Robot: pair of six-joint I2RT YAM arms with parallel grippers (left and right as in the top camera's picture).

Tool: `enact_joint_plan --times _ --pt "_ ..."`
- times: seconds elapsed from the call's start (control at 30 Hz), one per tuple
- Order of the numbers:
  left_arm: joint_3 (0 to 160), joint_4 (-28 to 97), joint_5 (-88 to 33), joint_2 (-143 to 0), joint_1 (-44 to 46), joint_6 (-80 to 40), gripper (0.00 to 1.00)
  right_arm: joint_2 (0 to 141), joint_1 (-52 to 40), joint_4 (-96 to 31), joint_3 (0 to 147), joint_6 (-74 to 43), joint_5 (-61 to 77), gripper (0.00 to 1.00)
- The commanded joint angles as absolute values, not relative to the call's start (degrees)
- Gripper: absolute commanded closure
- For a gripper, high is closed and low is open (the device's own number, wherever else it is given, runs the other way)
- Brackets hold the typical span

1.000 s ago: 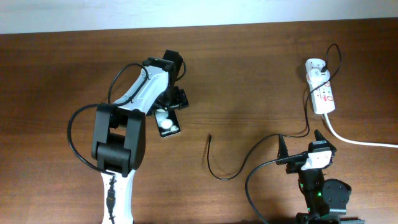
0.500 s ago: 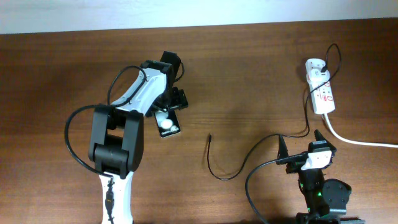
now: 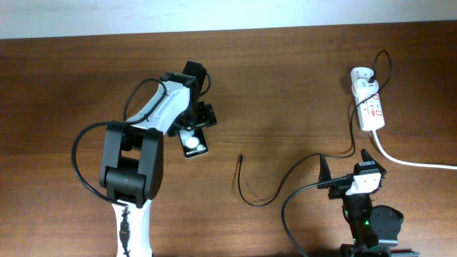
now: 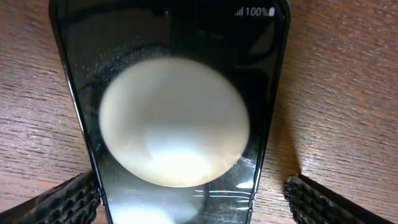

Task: Plug charger to phone and switch on socket
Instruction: 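Close the left gripper on the phone's long edges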

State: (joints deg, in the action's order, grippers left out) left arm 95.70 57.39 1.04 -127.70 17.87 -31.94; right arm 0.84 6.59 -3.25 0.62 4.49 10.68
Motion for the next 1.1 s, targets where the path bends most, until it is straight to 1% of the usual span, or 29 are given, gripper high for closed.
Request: enact_joint_plan --times 0.0,0.4,0.7,0.73,0.83,0.87,1.0,1.03,1.07 --pt "92.12 57.41 0.78 -131.26 18.39 -31.24 0.01 0.43 6.02 -3.51 0.32 4.25 11.79 0.01" --pt "91.90 57.69 -2.33 -131.26 18.44 -31.22 0.01 0.40 6.02 -3.51 0.32 4.25 11.79 0.01" --pt "91.90 57.65 -2.17 -131.26 18.76 -31.22 0.00 0.40 6.02 -3.51 0.32 4.25 11.79 0.01" --pt "91.90 57.65 -2.20 -131.26 18.76 -31.22 0.04 0.40 6.02 -3.51 0.32 4.25 11.79 0.01" --pt "91.90 57.65 -2.17 -131.26 18.76 -31.22 0.24 0.43 6.02 -3.51 0.32 4.25 11.79 0.01" --pt "91.90 57.65 -2.17 -131.26 18.76 -31.22 0.25 0.43 6.02 -3.51 0.32 4.25 11.79 0.01" --pt "91.90 57.65 -2.20 -131.26 18.76 -31.22 0.25 0.40 6.02 -3.51 0.32 4.25 11.79 0.01" --pt "91.90 57.65 -2.20 -131.26 18.76 -31.22 0.22 0.43 6.02 -3.51 0.32 4.25 11.79 0.01" --pt "91.90 57.65 -2.20 -131.26 18.76 -31.22 0.09 0.43 6.02 -3.51 0.32 4.25 11.79 0.01"
